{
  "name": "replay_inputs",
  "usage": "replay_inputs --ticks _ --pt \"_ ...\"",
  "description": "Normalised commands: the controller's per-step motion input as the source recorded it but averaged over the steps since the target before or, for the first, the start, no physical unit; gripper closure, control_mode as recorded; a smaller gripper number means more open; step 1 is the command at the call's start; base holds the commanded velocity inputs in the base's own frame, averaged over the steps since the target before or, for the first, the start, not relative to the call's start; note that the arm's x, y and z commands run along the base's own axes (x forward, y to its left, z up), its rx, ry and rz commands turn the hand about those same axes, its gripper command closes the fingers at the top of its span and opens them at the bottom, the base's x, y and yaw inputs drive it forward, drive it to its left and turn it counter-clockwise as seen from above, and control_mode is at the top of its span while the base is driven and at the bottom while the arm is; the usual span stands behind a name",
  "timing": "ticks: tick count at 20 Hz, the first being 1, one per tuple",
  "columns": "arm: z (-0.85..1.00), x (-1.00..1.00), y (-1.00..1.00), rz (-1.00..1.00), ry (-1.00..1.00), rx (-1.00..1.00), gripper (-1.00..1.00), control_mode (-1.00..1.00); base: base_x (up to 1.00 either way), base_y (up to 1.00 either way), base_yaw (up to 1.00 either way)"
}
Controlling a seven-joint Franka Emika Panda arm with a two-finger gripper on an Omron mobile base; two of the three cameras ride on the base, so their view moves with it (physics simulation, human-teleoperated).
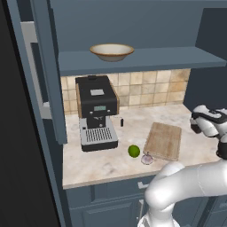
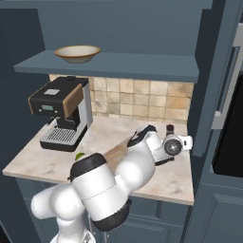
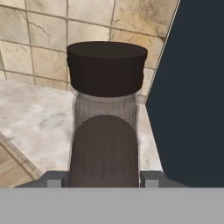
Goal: Open the cabinet. Place the bowl and condiment on the counter. Then place the lime and garlic on the cutting board.
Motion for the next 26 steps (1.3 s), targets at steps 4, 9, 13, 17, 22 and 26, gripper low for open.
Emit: replay_inputs --ticks 4,9,13,17,22,26 --pt "-0.15 0.09 -0.04 0.04 0.00 -0.03 1.00 -1.00 0.00 0.00 0.00" --pt "-0.18 0.09 -0.16 0.03 0.00 0.00 1.00 -1.00 0.00 0.00 0.00" --pt "-0.16 0.13 -0.25 0.03 0.00 0.00 1.00 -1.00 0.00 0.00 0.00" --pt "-0.26 0.03 -0.22 0.02 0.00 0.00 1.00 -1.00 0.00 0.00 0.00" --pt "-0.17 0.00 -0.03 0.00 0.00 0.00 1.00 -1.00 0.00 0.00 0.00" --pt "-0.05 -0.05 0.00 0.00 0.00 0.00 1.00 -1.00 0.00 0.00 0.00"
